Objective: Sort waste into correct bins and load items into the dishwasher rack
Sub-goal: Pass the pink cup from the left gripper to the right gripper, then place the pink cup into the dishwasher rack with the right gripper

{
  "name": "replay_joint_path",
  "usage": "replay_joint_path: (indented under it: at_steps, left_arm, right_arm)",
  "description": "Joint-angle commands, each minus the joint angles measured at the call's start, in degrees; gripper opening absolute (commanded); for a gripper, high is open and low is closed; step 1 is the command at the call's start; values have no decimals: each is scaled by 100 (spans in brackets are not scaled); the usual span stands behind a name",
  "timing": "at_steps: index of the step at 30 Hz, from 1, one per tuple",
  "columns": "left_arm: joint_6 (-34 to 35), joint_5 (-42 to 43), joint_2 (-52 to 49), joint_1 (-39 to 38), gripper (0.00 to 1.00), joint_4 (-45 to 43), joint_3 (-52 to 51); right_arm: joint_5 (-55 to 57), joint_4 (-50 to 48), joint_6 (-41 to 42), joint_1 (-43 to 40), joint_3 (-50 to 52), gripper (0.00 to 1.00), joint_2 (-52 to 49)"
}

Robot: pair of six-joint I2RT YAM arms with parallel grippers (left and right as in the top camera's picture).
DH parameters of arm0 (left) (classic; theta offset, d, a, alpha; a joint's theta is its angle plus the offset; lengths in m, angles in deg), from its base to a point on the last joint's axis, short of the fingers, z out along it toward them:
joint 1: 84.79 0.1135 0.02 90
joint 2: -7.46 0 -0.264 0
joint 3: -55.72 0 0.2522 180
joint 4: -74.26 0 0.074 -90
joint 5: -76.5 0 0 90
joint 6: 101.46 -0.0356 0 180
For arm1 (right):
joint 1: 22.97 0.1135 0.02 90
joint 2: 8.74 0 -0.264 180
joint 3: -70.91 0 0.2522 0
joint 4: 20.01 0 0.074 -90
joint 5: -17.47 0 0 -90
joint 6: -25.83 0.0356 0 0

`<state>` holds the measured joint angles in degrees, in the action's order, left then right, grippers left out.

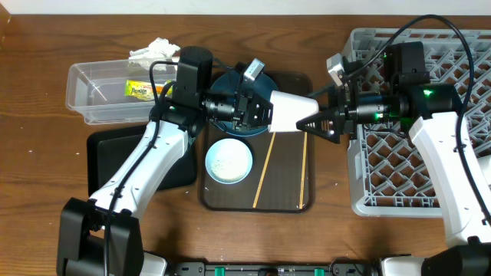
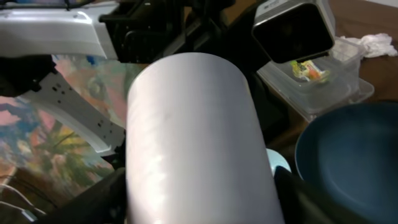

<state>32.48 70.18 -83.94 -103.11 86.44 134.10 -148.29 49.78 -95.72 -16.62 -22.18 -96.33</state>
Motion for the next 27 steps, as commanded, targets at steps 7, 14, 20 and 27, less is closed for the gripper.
replay_joint_path:
  at_steps: [7,14,20,27]
  left_arm:
    - [-31,426,35,-42,6,-48,11]
    - [-37,348,35,-42,36,-50,11]
    - [-448,-50,35,-35,49,0,11]
    - [-1545,-1668,44,59,54,1150,11]
  right_arm:
    - [55,-9,-90,125,-7,58,-7]
    - [286,50,-55,160,-7,56,-7]
    - [1491,267,514,155,-7,46,-4]
    - [3112,671,1331,-68,-127,40,229]
